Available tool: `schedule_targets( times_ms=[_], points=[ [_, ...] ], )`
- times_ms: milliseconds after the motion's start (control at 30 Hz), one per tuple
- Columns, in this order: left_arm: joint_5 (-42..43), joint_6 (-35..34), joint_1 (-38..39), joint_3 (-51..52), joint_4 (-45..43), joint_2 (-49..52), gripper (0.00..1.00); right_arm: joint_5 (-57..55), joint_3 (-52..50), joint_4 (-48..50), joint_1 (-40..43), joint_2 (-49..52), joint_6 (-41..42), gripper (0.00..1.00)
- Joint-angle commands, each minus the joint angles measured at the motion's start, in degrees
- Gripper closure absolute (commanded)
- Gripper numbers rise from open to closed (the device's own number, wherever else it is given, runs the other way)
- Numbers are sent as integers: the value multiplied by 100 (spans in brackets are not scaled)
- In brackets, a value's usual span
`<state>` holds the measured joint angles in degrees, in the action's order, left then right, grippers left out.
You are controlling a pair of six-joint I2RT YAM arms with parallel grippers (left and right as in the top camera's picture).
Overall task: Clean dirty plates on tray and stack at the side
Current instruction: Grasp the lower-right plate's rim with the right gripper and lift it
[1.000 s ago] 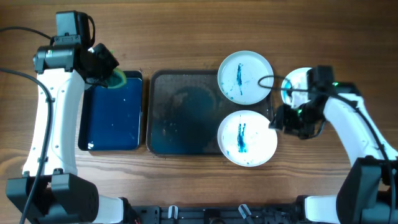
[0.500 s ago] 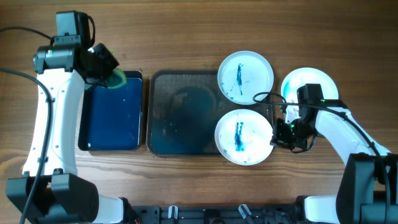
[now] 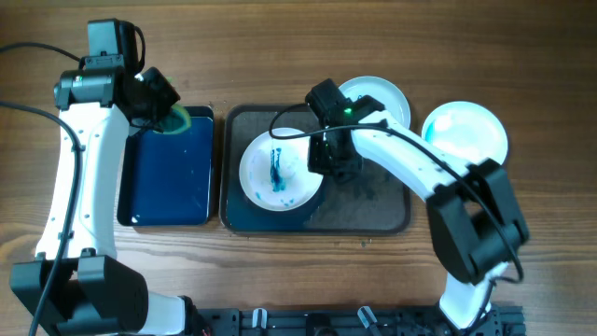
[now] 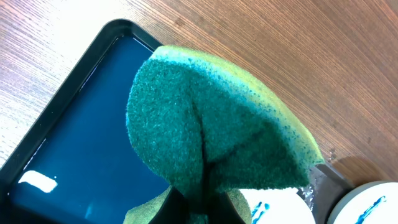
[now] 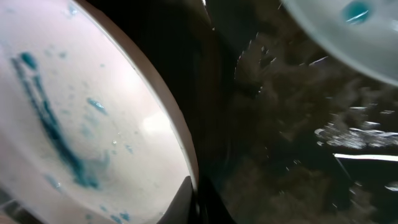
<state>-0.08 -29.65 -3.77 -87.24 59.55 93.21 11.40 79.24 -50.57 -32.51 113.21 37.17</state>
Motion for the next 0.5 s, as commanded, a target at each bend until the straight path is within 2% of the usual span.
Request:
schedule_targets(
  times_ms=[0,33,67,100,133,300,467],
  points=[
    [11,87,-20,46,-59,46,96,474,293,20,66,170,-498,94],
    [57,87,-20,46,-63,46,96,592,306,44,66,170,-732,86],
    [118,87,-13,46,-59,50,96,761,385,22,68,170,-1165,71],
    [168,90,20,46,-55,55,96,745,483,-83,103,170,-1486,64],
    [223,90,70,59,-57,55,96,656,544,-164,173,170,-1711,62],
    [223,85,599,122,-13,225,96,625,544,103,496,275,-2437,71],
    [223,66,850,122,-13,385,96,1244,544,273,483,734,-2874,75]
  ],
)
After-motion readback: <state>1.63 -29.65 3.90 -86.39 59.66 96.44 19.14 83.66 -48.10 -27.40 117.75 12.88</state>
